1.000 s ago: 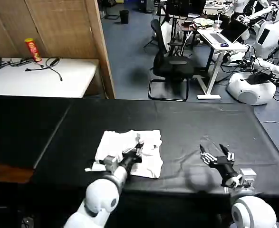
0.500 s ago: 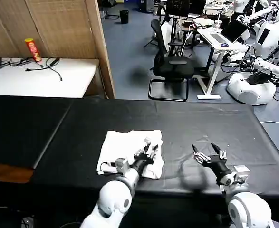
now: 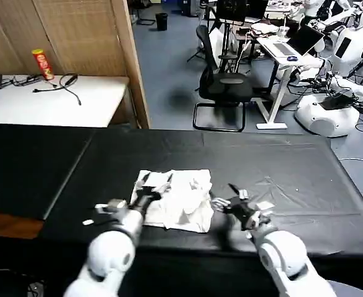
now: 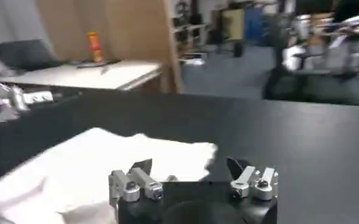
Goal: Fold and organize the clothes.
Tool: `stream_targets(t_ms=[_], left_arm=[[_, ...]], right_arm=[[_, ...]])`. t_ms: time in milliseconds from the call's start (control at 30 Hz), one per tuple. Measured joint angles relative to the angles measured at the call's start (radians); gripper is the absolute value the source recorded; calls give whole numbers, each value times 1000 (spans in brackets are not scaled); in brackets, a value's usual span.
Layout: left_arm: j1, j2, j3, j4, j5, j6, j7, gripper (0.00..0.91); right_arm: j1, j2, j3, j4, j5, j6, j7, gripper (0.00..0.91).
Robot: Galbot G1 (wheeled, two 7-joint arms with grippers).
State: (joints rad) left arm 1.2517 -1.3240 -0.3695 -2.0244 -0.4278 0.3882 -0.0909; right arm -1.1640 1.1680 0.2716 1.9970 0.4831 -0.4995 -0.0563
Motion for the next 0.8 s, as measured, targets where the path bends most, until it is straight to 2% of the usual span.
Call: stream_targets(t_ms=[67, 167, 300, 367, 633, 800], left_arm=[[14, 13, -32, -5, 12, -2, 0, 878], [34, 17, -59, -6, 46, -11, 2, 878], [52, 17, -76, -5, 76, -20, 4, 878], [53, 23, -84, 3, 82, -26, 5, 878], [28, 29, -92, 51, 79, -39, 23, 878], [7, 22, -93, 102, 62, -49, 34, 878]], right_arm=[[31, -5, -27, -2, 6, -7, 7, 878], [89, -2, -79, -20, -43, -48, 39, 878], [151, 12, -148, -60, -195, -143, 59, 878], [157, 9, -158, -67, -283, -166, 60, 878], [86, -15, -65, -37, -460, -160, 105, 878], [28, -9, 30, -10, -477, -158, 105, 878]])
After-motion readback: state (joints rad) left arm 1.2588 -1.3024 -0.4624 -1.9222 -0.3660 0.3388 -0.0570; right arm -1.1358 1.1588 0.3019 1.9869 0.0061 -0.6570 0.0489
